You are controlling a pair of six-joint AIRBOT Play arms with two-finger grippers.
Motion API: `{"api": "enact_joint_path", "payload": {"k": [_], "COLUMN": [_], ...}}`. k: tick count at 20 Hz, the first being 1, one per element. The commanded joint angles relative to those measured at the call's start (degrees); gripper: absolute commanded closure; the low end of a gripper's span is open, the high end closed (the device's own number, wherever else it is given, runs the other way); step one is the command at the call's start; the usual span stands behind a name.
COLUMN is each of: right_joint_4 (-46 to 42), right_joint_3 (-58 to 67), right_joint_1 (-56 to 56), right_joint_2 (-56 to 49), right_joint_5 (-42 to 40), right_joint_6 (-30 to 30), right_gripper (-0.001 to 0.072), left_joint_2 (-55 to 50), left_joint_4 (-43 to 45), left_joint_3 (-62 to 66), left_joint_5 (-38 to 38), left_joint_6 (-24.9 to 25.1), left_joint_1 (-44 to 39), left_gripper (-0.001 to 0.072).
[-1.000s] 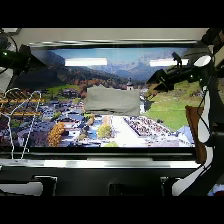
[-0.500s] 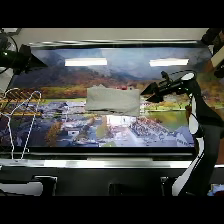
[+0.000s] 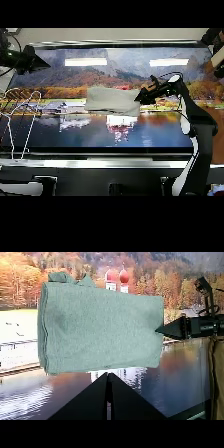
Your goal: Fold the clothes and pants, and hang the long-sleeved shirts on hangers.
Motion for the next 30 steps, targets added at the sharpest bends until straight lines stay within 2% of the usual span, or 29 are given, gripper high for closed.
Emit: {"api": "enact_joint_path", "payload": {"k": [1, 2, 3, 6, 14, 20, 24, 27, 30], "right_joint_4": [3.13, 6.34, 9.38, 11.78, 11.21, -1.84, -13.03, -21.64, -32.11], "right_joint_3": [-0.37, -0.37, -0.37, -0.31, 0.42, 0.42, 0.42, 0.42, 0.39], "right_joint_1": [1.75, 1.90, 1.92, 0.85, -12.55, -24.61, -30.75, -33.33, -33.70], "right_joint_2": [-0.11, 0.15, 0.57, 3.43, 16.61, 26.27, 31.30, 34.42, 36.50], "right_joint_5": [-0.35, -0.61, -1.05, -3.34, -11.37, -14.34, -13.99, -11.82, -5.75], "right_joint_6": [-2.25, -3.80, -4.33, -4.04, 4.33, 14.86, 26.80, 33.94, 37.18], "right_gripper": [0.0558, 0.0644, 0.0678, 0.0680, 0.0681, 0.0681, 0.0682, 0.0682, 0.0682], "left_joint_2": [-0.02, -0.02, -0.02, -0.02, 0.07, 0.07, 0.07, 0.07, 0.09], "left_joint_4": [0.02, 0.02, 0.02, 0.00, -0.02, -0.02, -0.02, 0.00, 0.00], "left_joint_3": [-0.04, -0.04, -0.04, -0.04, -0.02, -0.02, -0.02, -0.02, -0.02], "left_joint_5": [0.26, 0.57, 0.83, 1.09, 0.98, 0.98, 0.90, -0.42, -1.18], "left_joint_6": [0.22, 0.17, 0.15, 0.15, 0.15, 0.15, 0.15, 0.20, 0.20], "left_joint_1": [-0.37, -0.37, -0.37, -0.37, -0.37, -0.37, -0.37, -0.37, -0.37], "left_gripper": [0.0692, 0.0692, 0.0692, 0.0692, 0.0692, 0.0692, 0.0692, 0.0692, 0.0692]}}
